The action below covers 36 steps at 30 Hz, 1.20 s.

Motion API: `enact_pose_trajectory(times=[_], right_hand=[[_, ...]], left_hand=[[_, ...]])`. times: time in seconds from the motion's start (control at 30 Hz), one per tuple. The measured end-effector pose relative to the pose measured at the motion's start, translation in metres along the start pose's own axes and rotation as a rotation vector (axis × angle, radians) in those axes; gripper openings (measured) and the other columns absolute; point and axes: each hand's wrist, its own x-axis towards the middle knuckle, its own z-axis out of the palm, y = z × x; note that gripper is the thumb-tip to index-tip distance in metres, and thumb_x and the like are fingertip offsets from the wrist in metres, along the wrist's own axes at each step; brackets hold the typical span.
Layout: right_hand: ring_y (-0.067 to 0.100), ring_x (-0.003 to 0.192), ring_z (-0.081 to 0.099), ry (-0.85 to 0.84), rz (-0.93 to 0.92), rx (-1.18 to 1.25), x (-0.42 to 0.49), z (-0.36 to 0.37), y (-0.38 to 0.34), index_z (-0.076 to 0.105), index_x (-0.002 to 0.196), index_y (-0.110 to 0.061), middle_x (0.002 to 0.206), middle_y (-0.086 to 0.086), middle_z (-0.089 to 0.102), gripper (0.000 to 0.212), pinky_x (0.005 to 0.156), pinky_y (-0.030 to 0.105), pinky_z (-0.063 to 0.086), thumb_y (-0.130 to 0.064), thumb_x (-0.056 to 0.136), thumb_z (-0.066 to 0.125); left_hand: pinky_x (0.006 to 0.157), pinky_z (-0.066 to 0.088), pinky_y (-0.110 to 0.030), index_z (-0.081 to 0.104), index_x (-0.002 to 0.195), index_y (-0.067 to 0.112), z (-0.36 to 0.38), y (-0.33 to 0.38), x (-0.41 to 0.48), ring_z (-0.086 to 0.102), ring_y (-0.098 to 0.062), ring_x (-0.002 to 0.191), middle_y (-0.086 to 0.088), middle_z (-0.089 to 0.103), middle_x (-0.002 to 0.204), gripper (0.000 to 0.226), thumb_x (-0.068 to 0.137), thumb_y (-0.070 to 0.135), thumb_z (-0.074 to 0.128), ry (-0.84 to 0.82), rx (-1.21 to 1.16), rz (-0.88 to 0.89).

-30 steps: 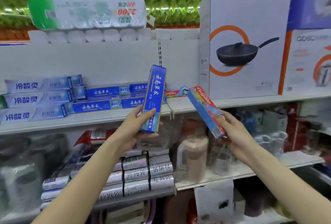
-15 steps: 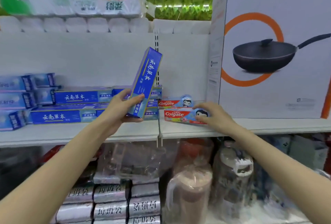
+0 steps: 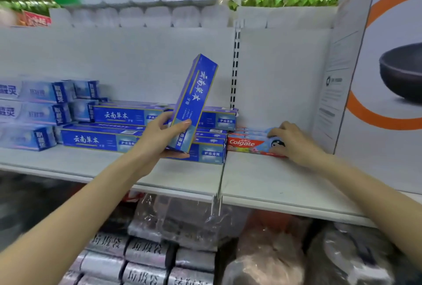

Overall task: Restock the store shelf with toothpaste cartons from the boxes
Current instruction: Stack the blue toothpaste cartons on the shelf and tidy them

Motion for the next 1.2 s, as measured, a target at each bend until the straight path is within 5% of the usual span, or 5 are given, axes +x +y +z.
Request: enact_pose_trajectory(times=[0.3, 0.6, 0.93, 1.07, 1.2], right_hand=[[0.016, 0.099, 0.051, 0.214, 0.065, 0.265, -0.010, -0.034, -0.038, 0.059, 0.116, -0.022, 0.105, -0.002, 0.053, 0.035, 0.078, 0.030, 0.042, -0.045, 0.091, 0.054], [0.026, 0.107, 0.066, -0.253, 0.137, 1.483, -0.027, -0.041, -0.127, 0.056, 0.124, -0.020, 0.117, 0.005, 0.068, 0.039, 0.087, 0.054, 0.053, -0.041, 0.091, 0.053], [0.009, 0.081, 0.071, 0.054, 0.144, 1.350, -0.008, -0.049, -0.121, 0.049, 0.123, -0.017, 0.114, 0.002, 0.066, 0.033, 0.067, 0.037, 0.060, -0.021, 0.092, 0.058], [0.013, 0.079, 0.068, 0.126, 0.076, 1.130, 0.011, -0.058, -0.096, 0.053, 0.119, -0.024, 0.108, 0.004, 0.068, 0.031, 0.066, 0.026, 0.058, -0.015, 0.091, 0.060], [0.011, 0.074, 0.060, 0.180, 0.014, 0.838, 0.029, -0.051, -0.081, 0.055, 0.112, -0.024, 0.100, 0.007, 0.064, 0.029, 0.065, 0.021, 0.052, -0.015, 0.087, 0.066]], left_hand=[[0.054, 0.056, -0.029, 0.059, 0.109, 0.020, 0.036, 0.000, 0.005, 0.072, -0.011, 0.079, -0.001, 0.072, 0.099, 0.030, 0.091, 0.043, 0.056, -0.019, -0.127, -0.020], [0.056, 0.058, -0.032, 0.060, 0.110, 0.018, 0.081, 0.003, -0.013, 0.072, -0.016, 0.081, -0.001, 0.073, 0.099, 0.031, 0.095, 0.043, 0.050, -0.070, -0.247, 0.020], [0.073, 0.059, -0.039, 0.058, 0.108, 0.021, 0.029, -0.004, -0.004, 0.058, -0.015, 0.103, -0.001, 0.056, 0.112, 0.031, 0.097, 0.047, 0.043, 0.122, 0.374, 0.290], [0.099, 0.040, -0.038, 0.062, 0.118, 0.020, -0.026, -0.033, 0.016, 0.054, -0.017, 0.110, 0.003, 0.063, 0.114, 0.058, 0.091, 0.062, 0.032, 0.249, 1.037, 0.524], [0.119, 0.005, -0.045, 0.050, 0.135, 0.032, -0.044, -0.052, 0.026, 0.036, -0.012, 0.134, 0.008, 0.047, 0.138, 0.070, 0.086, 0.073, 0.022, 0.049, 1.246, 0.297]])
